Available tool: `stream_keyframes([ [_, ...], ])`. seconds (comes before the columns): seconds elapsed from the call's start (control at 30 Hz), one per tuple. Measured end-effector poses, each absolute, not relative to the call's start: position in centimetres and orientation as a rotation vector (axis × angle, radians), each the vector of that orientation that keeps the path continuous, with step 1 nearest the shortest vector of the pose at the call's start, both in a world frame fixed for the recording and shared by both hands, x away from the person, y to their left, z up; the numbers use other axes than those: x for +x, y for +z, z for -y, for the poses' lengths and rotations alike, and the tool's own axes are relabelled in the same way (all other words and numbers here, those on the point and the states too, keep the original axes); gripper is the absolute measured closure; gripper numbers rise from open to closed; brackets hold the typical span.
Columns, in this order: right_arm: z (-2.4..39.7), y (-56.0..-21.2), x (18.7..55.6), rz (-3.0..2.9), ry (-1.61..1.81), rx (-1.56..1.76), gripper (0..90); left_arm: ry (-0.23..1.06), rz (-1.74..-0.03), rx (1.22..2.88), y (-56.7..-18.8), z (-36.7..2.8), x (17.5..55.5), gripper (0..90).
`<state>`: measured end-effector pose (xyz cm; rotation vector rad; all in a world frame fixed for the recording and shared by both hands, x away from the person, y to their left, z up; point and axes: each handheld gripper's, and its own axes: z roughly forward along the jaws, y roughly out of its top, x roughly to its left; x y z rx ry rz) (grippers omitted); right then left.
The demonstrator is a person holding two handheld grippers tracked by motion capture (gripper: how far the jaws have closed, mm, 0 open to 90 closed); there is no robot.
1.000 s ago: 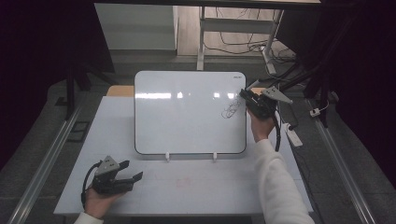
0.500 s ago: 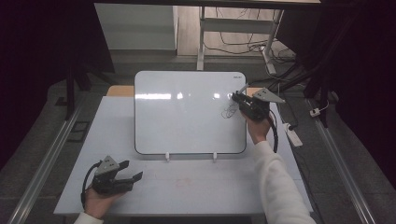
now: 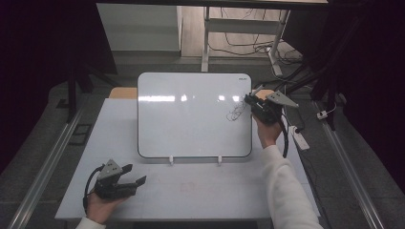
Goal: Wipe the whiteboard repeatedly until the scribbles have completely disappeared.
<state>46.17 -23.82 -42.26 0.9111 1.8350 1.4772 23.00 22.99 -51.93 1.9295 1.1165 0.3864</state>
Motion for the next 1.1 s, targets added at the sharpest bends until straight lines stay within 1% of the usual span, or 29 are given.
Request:
stream_keyframes([
  [0.1,22.8,-42.6,45.5,-1.913,1.421,0.814,77.8,0.382,-1.121,1.929,-52.0,-23.0,23.1,27.4],
  [0.2,24.0,-42.0,46.1,-1.774,1.448,0.961,77.8,0.385,-1.118,1.932,-52.0,-22.9,23.0,27.4],
  [0.27,24.1,-42.1,46.3,-1.766,1.483,0.992,77.8,0.387,-1.118,1.93,-51.9,-22.9,23.0,27.4],
  [0.4,21.5,-43.0,45.0,-1.926,1.429,0.799,77.8,0.382,-1.123,1.925,-52.0,-23.1,23.1,27.4],
  [0.57,23.5,-42.6,45.9,-1.761,1.479,0.965,77.8,0.383,-1.118,1.921,-51.9,-23.0,22.9,27.4],
  [0.77,22.8,-43.1,45.3,-1.869,1.463,0.841,77.8,0.38,-1.124,1.921,-52.0,-23.2,23.0,27.4],
  [0.9,24.7,-42.6,46.1,-1.732,1.51,0.987,77.8,0.383,-1.121,1.922,-51.9,-23.1,22.9,27.4],
  [1.1,22.7,-43.7,44.7,-1.893,1.468,0.811,77.8,0.38,-1.124,1.922,-52.0,-23.1,23.1,27.4],
])
